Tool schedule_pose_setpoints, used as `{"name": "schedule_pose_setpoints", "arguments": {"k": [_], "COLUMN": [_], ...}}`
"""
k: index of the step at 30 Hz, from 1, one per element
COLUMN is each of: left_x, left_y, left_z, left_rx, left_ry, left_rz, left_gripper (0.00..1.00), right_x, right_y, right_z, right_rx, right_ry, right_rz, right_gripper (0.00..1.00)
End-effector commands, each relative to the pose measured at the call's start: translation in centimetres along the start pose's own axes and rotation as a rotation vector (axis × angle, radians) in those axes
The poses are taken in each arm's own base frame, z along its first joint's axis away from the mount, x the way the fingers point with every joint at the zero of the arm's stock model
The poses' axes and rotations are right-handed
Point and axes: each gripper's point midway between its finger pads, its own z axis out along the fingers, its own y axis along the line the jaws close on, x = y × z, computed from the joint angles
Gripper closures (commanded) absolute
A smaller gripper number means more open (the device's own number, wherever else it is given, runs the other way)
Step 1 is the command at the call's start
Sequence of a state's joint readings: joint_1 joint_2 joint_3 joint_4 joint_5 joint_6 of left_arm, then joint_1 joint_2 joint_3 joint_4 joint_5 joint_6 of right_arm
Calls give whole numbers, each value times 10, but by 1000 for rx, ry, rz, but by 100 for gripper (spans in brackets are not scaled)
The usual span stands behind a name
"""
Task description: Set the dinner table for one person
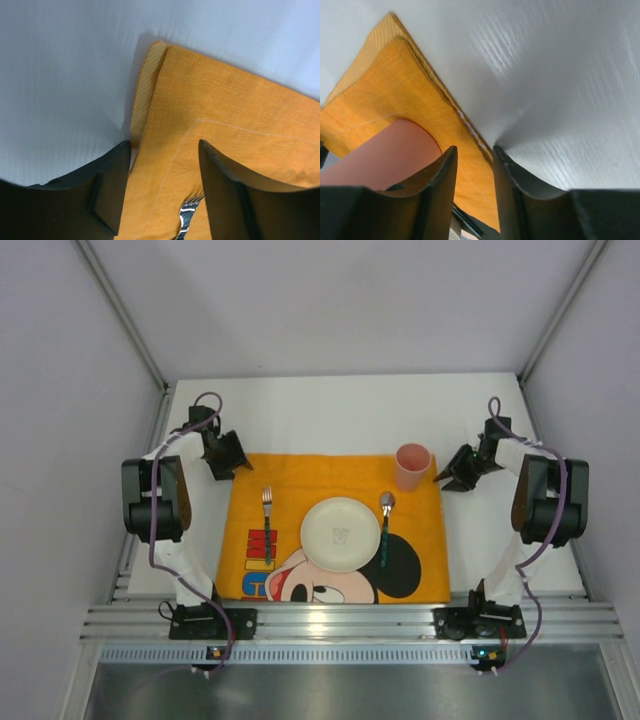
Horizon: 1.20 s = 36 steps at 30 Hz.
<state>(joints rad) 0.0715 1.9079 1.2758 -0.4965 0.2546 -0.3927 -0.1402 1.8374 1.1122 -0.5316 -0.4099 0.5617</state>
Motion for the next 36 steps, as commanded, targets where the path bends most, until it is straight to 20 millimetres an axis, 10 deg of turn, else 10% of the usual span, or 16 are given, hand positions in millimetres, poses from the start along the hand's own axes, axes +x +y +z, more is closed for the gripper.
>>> {"name": "schedule_pose_setpoints", "arguments": {"k": [1, 9, 29, 31, 32, 36], "left_x": [-13, -23, -86, -87, -88, -97], "left_y": [-10, -11, -24, -27, -29, -30], "left_z": [9, 21, 42, 40, 39, 21], "left_rx": [53, 46, 26, 34, 41, 29], "left_ry": [-21, -9, -67, -73, -78, -125], "left_rz": [23, 19, -64, -71, -72, -59], "left_gripper": [41, 100, 100, 100, 97, 41], "right_x": [-8, -26, -118, -120, -121, -124], "right_y": [-11, -9, 22, 26, 27, 40], "right_z": [26, 36, 44, 45, 43, 20], "right_rx": [54, 74, 106, 86, 83, 49], "right_ry": [-14, -23, -95, -87, -91, -129], "right_rz": [-36, -46, -91, -94, -97, -121], "right_gripper": [67, 97, 99, 92, 73, 33]}}
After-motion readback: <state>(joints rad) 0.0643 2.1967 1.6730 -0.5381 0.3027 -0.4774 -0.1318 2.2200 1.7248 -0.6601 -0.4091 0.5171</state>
